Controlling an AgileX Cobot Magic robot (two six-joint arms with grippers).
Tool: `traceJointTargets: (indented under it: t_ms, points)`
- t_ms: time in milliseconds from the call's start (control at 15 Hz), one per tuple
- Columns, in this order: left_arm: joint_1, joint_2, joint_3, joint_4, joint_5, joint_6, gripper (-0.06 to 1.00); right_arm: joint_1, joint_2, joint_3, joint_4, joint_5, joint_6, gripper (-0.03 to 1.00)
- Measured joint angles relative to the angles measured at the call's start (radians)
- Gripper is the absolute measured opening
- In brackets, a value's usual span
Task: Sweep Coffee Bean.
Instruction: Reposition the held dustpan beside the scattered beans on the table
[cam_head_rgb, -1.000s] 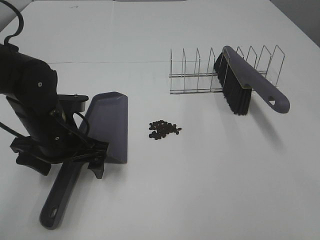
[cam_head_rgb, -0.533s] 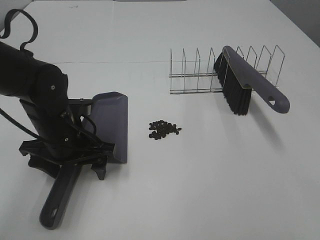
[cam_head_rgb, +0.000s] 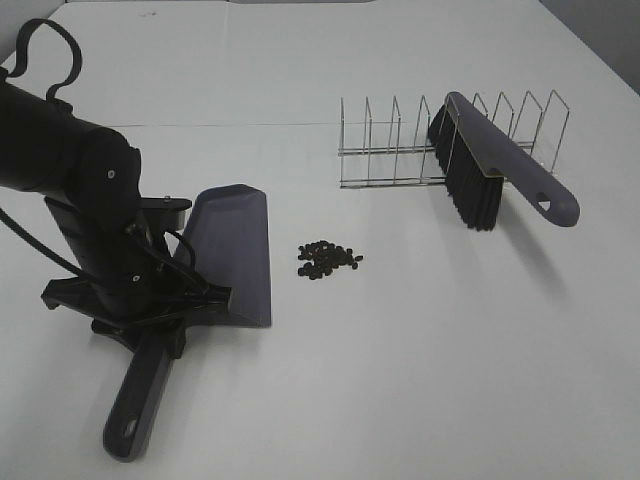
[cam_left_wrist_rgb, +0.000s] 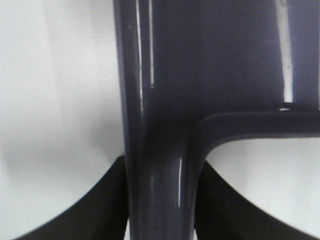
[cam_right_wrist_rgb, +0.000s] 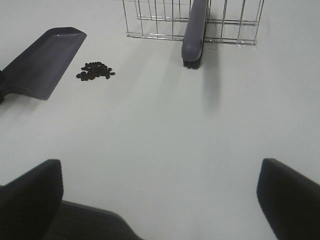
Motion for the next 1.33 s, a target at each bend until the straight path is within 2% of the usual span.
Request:
traceJointTargets:
  t_ms: [200, 400, 733, 1067, 1333]
  points:
    - [0.000, 0.000, 0.000, 0.002, 0.000, 0.016, 0.33, 0.000, 0.000, 0.000, 0.000, 0.000, 0.000, 0.95]
    - [0.000, 0.000, 0.000, 0.009, 0.000, 0.080, 0.33, 0.000, 0.000, 0.000, 0.000, 0.000, 0.000, 0.95]
    - [0.000, -0.018, 0.002, 0.034, 0.004, 0.097, 0.33, 0.000, 0.000, 0.000, 0.000, 0.000, 0.000, 0.95]
    - [0.000, -0.154, 0.010, 0.048, 0.101, 0.124, 0.33, 0.000, 0.000, 0.000, 0.000, 0.000, 0.000, 0.95]
    - [0.000, -0.174, 0.010, 0.048, 0.136, 0.128, 0.33, 0.000, 0.000, 0.000, 0.000, 0.000, 0.000, 0.95]
